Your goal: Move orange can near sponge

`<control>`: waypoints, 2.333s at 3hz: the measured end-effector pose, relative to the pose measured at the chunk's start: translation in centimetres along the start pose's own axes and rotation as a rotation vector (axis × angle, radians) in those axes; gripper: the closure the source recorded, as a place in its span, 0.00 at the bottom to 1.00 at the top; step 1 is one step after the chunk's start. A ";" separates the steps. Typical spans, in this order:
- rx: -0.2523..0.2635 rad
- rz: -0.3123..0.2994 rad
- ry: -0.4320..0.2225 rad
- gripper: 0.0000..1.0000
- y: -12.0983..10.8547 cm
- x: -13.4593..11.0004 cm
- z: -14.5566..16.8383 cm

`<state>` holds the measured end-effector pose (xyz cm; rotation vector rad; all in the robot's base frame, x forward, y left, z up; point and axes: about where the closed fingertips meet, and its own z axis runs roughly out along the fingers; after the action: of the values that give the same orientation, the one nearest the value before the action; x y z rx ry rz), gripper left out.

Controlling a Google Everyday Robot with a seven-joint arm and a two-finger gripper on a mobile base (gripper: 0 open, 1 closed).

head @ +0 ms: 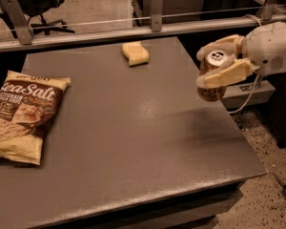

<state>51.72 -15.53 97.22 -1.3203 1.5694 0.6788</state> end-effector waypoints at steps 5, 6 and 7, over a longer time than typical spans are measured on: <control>0.251 -0.219 -0.045 1.00 -8.6 -7.5 -4.5; 0.289 -0.183 -0.136 1.00 -13.4 -6.4 -2.5; 0.339 -0.102 -0.180 1.00 -18.1 -3.4 0.3</control>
Offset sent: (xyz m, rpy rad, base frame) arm 0.0116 -0.0292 0.0321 -0.0229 -0.0704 -0.0556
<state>68.92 -18.59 102.97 -1.0484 1.3902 0.4321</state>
